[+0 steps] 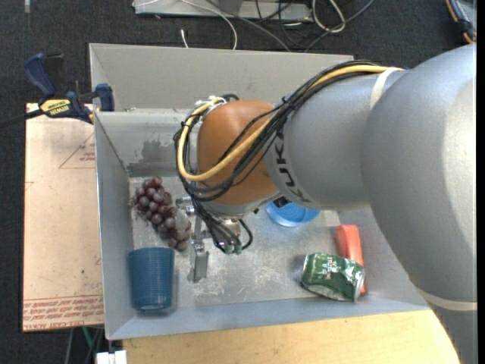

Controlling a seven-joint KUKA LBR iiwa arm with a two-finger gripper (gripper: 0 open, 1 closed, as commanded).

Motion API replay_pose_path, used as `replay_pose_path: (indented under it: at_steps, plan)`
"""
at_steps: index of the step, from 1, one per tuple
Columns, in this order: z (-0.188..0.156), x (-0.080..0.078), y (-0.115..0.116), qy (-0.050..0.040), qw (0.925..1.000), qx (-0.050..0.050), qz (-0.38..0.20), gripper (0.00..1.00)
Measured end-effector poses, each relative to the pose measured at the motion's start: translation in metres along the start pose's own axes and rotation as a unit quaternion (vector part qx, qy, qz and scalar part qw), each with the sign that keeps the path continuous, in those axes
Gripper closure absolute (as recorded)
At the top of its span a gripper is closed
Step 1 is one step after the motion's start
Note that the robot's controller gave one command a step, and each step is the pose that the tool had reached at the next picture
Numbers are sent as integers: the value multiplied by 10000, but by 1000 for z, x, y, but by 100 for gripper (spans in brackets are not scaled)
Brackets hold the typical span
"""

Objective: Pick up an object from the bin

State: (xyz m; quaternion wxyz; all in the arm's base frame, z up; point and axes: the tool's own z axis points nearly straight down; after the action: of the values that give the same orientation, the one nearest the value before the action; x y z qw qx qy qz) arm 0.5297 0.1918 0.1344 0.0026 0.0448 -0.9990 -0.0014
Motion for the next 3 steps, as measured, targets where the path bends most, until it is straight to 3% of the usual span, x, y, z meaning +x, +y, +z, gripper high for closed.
replay_pose_path:
  at_steps: [1,2,3]
  plan:
    - [-79,-1,16,-55,9955,-15,-949,0]
    - [-98,7,-6,-44,9999,5,-128,0]
    - [-90,26,49,-34,9981,-27,610,0]
